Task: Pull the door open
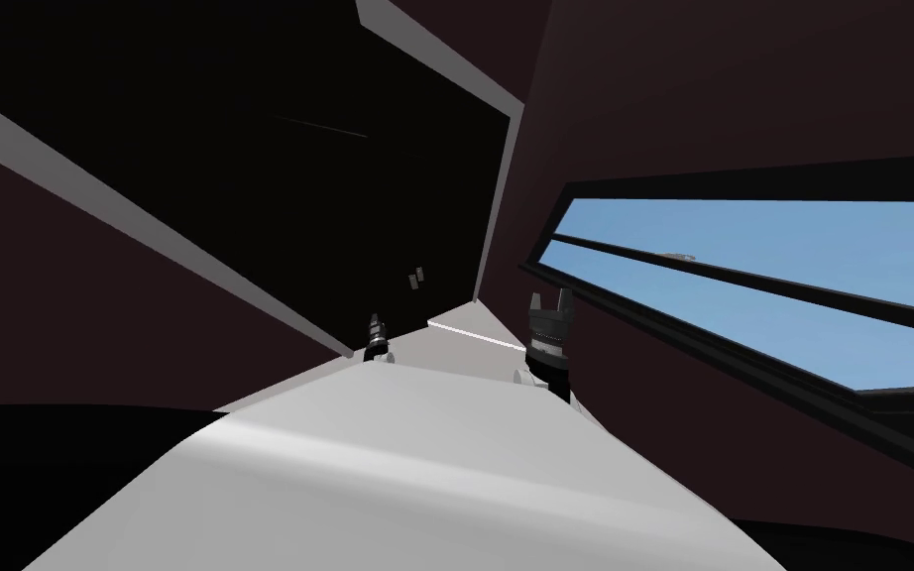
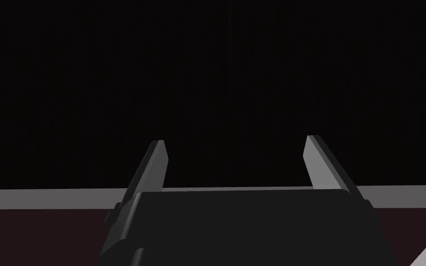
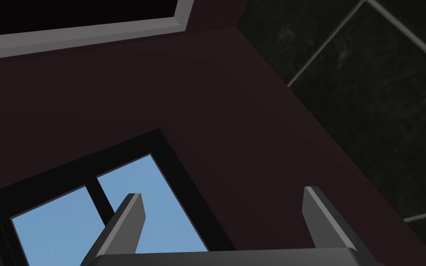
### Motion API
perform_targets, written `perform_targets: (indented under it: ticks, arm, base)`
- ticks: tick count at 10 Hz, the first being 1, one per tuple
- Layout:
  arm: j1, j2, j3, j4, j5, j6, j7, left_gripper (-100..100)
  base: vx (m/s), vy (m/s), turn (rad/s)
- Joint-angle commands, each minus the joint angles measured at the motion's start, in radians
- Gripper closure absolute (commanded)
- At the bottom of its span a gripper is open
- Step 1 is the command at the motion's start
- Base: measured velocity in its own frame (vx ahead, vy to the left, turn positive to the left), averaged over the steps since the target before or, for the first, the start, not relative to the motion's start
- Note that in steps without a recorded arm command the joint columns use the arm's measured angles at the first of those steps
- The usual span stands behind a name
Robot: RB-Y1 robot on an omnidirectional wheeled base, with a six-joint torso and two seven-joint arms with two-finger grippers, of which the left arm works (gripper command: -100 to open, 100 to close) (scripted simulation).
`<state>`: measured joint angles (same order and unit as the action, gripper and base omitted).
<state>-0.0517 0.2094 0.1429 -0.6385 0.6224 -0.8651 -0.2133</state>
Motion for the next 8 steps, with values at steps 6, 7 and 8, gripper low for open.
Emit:
perform_targets:
  ticks: [6, 7, 8]
  arm:
    - [-0.081, -0.05, 0.013, 0.067, 0.001, -0.02, -0.059, -100]
    - [-0.092, -0.059, 0.016, 0.072, 0.001, -0.02, -0.07, -100]
    - [-0.103, -0.067, 0.018, 0.076, 0.002, -0.021, -0.081, -100]
  base:
    - [0.17, 0.006, -0.043]
    - [0.243, -0.004, -0.039]
    - [0.224, 0.005, -0.047]
